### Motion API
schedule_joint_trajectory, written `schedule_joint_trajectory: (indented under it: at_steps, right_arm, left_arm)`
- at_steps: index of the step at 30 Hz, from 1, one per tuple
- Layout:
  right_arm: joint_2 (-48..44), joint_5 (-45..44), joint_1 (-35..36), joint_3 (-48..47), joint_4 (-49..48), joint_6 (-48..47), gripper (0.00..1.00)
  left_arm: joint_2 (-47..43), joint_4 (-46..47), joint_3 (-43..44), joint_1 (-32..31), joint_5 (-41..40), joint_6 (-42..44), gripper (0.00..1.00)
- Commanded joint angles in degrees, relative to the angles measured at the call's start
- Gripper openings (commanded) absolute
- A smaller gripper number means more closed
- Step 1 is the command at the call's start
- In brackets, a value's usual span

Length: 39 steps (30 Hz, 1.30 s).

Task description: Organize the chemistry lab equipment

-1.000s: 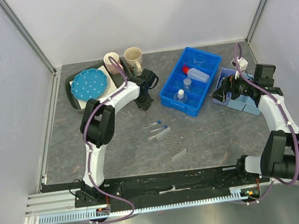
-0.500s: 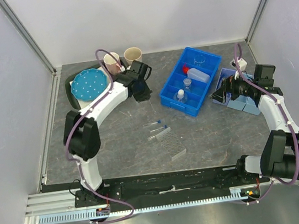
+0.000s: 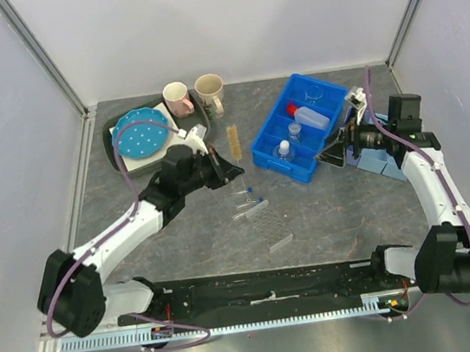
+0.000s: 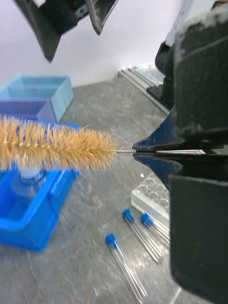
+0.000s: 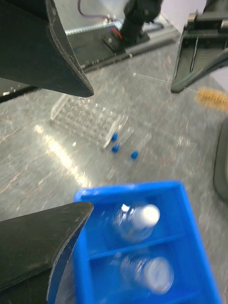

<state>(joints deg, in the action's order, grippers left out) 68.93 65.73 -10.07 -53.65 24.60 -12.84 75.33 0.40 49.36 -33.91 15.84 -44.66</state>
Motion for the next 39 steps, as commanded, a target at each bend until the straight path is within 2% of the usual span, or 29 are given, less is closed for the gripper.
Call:
schedule_joint_trajectory:
  at_steps: [1, 2, 5, 9, 12, 16, 21, 24, 25, 26, 27, 29, 30, 31, 32, 33, 35, 36, 37, 39]
  right_arm:
    - [-1.2, 2.1, 9.4, -6.4, 3.3, 1.8, 0.98]
    - [-0.6, 1.1, 12.1, -7.5, 3.3, 3.2, 0.98]
    - [1.2, -3.9, 21.0, -8.4, 1.7, 9.2, 0.98]
    - [4.0, -9.2, 32.6, -11.5, 1.4, 12.3, 0.98]
    - [6.9, -11.1, 36.2, -12.8, 0.9, 14.5, 0.98]
    - [9.2, -13.6, 37.1, -13.2, -0.3, 16.0, 0.97]
    - [10.4, -11.6, 38.5, -12.6, -6.2, 23.2, 0.88]
    - [11.5, -10.4, 38.5, -12.3, -9.8, 27.9, 0.74]
    - [11.8, -9.8, 38.5, -12.2, -10.8, 29.4, 0.57]
    - [12.4, -9.3, 38.5, -11.9, -12.3, 30.2, 0.48]
    - [12.5, -9.0, 38.5, -11.8, -12.7, 31.5, 0.27]
    - [13.0, -9.5, 38.5, -11.8, -12.7, 31.5, 0.09]
    - [12.8, -9.8, 38.4, -11.9, -12.4, 31.3, 0.02]
    - [12.7, -10.4, 38.2, -11.7, -11.8, 30.1, 0.00]
    - [12.4, -10.8, 37.8, -11.6, -10.3, 28.9, 0.00]
    - [11.9, -11.4, 36.8, -11.4, -8.9, 27.5, 0.00]
    - [10.9, -13.1, 34.9, -11.2, -5.2, 23.1, 0.00]
    - [10.5, -13.8, 32.4, -11.3, -3.4, 21.1, 0.00]
    - [9.6, -14.8, 31.2, -11.7, -1.2, 16.6, 0.00]
    - [8.7, -17.6, 26.7, -13.3, 4.9, 11.3, 0.00]
  left_arm:
    - [-7.9, 24.1, -9.7, -1.1, 2.5, -4.2, 0.02]
    - [-8.6, 28.4, -10.9, -1.8, 1.9, -4.7, 0.02]
    - [-10.6, 32.5, -13.9, -4.1, -1.7, -6.3, 0.02]
    - [-11.2, 36.9, -14.9, -6.6, -6.2, -8.1, 0.02]
    - [-11.2, 38.5, -15.0, -7.8, -9.0, -8.9, 0.02]
    - [-11.0, 39.3, -14.5, -8.5, -10.9, -9.2, 0.02]
    - [-9.3, 39.3, -13.8, -9.0, -10.7, -9.4, 0.02]
    - [-8.4, 39.8, -13.3, -9.2, -10.5, -9.6, 0.02]
    - [-8.2, 39.9, -13.2, -9.3, -10.6, -9.6, 0.02]
    - [-8.0, 40.2, -13.2, -9.4, -10.6, -9.6, 0.02]
    - [-7.9, 40.3, -13.2, -9.4, -10.7, -9.7, 0.02]
    - [-7.8, 40.3, -13.2, -9.4, -10.6, -9.7, 0.02]
    - [-7.9, 40.1, -13.2, -9.4, -10.5, -9.7, 0.02]
    - [-8.1, 39.8, -13.2, -9.3, -10.4, -9.5, 0.03]
    - [-8.4, 39.0, -13.0, -9.2, -10.0, -9.0, 0.09]
    - [-9.6, 37.3, -12.8, -9.2, -9.7, -7.5, 0.28]
    - [-11.4, 33.5, -12.1, -8.5, -10.1, -5.4, 0.57]
    - [-13.4, 29.1, -11.7, -7.9, -10.2, -4.5, 0.78]
    - [-14.7, 26.6, -10.4, -7.3, -9.9, -3.4, 0.86]
    - [-17.0, 20.4, -8.3, -4.3, -8.3, 0.6, 0.95]
